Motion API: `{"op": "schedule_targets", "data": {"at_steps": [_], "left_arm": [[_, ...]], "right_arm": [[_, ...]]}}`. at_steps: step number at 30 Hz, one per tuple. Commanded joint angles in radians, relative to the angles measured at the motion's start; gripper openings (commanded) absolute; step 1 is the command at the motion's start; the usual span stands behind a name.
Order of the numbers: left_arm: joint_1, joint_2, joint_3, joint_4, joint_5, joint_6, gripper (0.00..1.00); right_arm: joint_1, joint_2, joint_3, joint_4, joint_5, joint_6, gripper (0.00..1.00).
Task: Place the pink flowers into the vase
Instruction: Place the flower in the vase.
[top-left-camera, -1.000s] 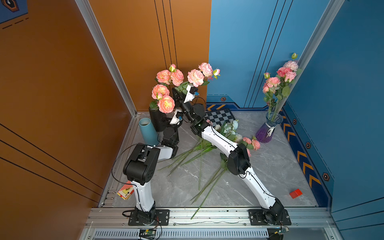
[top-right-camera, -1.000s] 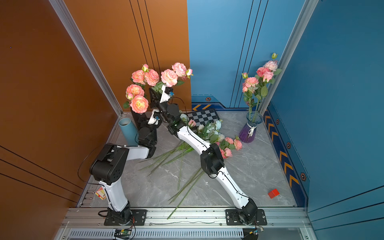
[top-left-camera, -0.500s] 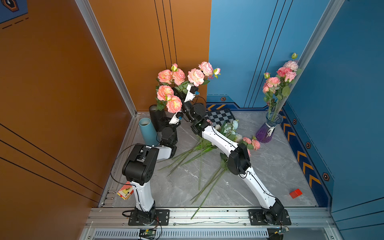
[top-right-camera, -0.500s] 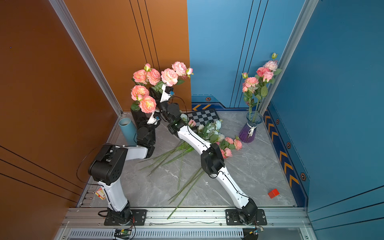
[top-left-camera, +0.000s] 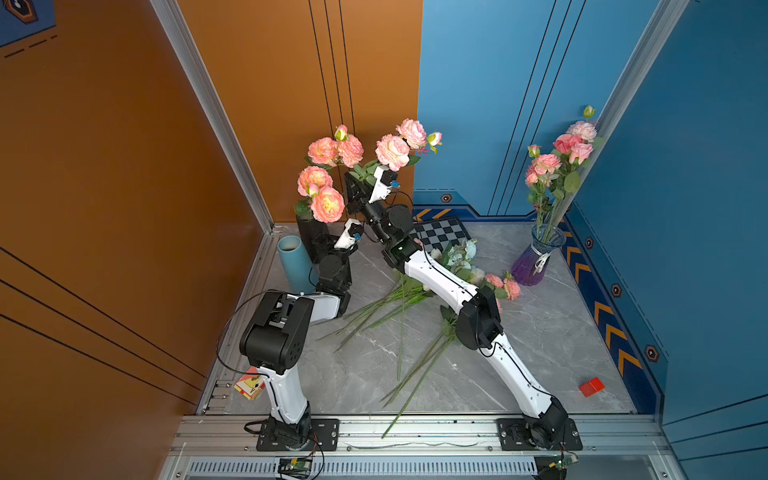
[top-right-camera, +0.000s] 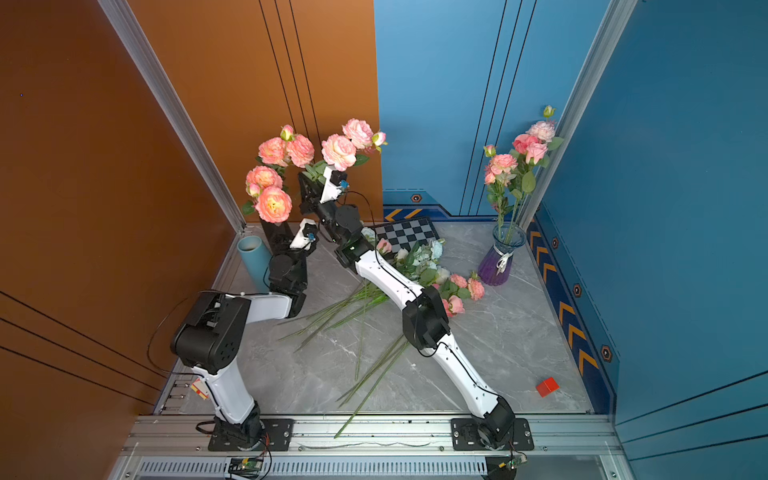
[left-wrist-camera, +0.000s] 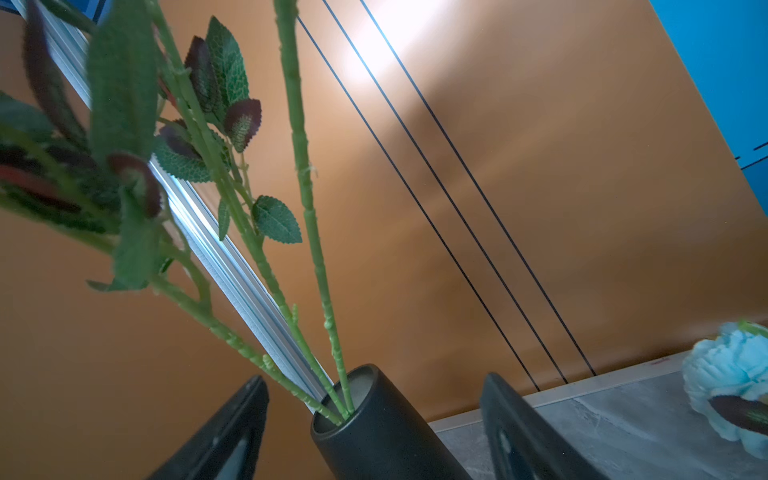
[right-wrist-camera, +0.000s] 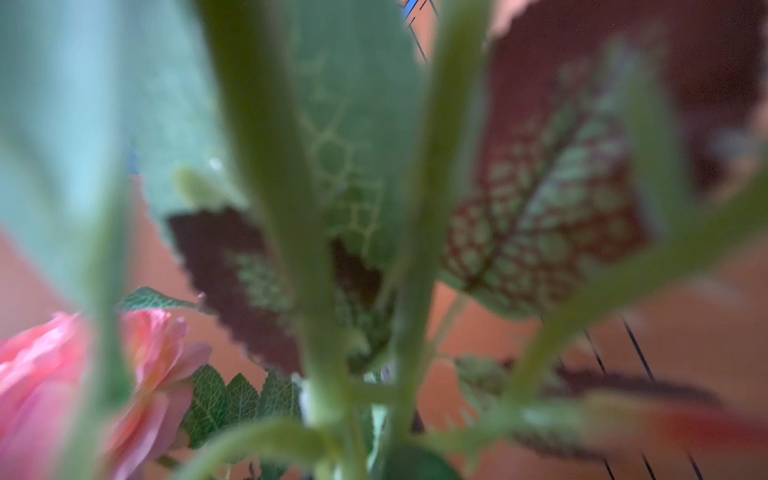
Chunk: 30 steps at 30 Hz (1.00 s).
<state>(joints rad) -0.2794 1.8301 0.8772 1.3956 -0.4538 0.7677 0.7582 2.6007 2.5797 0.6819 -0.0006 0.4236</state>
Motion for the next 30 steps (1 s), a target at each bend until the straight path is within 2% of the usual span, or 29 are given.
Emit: {"op": "schedule_targets", "data": {"at_steps": [1,19,30], "left_arm": [[0.005,-0.032,-0.011,0.016,0.021,0.017,0.82],[0.046,-0.027,0.040,0.016,0.034,0.024,0.77],[0.051,0.029,0.141,0.015,0.042,-0.012,0.71]], "right_arm": [[-0.005,-0.061,0.033,0.024,-0.020,0.006,0.15],[-0.017,-0.082,0.036,0.020,-0.028,0.025,0.15],[-0.015,-0.079,0.036,0.011,-0.050,0.035,0.13]]}}
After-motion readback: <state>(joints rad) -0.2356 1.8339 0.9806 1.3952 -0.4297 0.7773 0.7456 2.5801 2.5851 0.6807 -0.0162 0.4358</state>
